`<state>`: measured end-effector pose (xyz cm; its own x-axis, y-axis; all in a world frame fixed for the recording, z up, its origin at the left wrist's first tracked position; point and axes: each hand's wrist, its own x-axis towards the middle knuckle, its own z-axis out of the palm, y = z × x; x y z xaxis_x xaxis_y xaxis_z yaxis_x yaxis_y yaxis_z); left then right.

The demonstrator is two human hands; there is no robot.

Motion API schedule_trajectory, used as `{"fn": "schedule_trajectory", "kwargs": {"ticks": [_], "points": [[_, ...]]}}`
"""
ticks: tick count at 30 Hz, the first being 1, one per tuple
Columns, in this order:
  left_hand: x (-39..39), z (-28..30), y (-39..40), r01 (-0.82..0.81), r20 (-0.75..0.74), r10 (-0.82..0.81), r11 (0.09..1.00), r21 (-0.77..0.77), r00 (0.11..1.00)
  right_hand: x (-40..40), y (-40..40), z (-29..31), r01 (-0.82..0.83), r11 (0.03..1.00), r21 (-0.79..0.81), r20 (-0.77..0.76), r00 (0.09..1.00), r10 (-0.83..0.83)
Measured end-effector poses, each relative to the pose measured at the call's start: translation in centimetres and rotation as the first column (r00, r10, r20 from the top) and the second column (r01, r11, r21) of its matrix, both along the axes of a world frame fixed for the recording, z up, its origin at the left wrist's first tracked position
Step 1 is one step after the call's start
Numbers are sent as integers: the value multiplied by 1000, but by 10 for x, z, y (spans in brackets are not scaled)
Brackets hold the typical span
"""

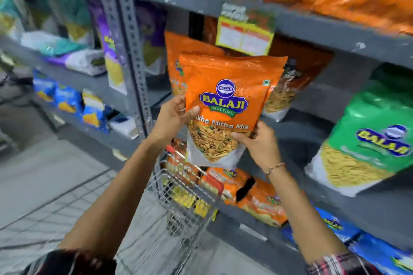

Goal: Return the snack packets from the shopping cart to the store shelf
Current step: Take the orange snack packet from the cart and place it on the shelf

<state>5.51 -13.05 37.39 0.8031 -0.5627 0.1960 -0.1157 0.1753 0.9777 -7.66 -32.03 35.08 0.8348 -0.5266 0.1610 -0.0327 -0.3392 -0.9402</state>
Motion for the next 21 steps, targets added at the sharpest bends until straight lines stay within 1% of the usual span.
{"fn": "schedule_trajectory", "kwargs": {"ticks": [4, 7, 10, 12, 16, 21], "points": [[12, 14, -57, 72, 9, -72, 997, 31, 997, 3, -30, 7, 105, 994, 7, 65, 992, -105], [26, 13, -89, 102, -15, -102, 993, 67, 995, 11, -45, 4, 191, 981, 42, 62, 979, -193], [43, 9, -115, 92, -40, -88, 991, 96, 995, 23, -58, -2, 248, 967, 57, 44, 967, -250], [49, 8, -121, 73, -61, -67, 991, 111, 996, 32, -60, -4, 265, 964, 39, 23, 964, -266], [60, -1, -133, 102, -82, -90, 983, 156, 993, 42, -67, -13, 306, 952, 22, -9, 952, -305], [62, -10, -133, 122, -69, -113, 981, 151, 991, 43, -70, -22, 289, 957, 16, -10, 957, -289]]}}
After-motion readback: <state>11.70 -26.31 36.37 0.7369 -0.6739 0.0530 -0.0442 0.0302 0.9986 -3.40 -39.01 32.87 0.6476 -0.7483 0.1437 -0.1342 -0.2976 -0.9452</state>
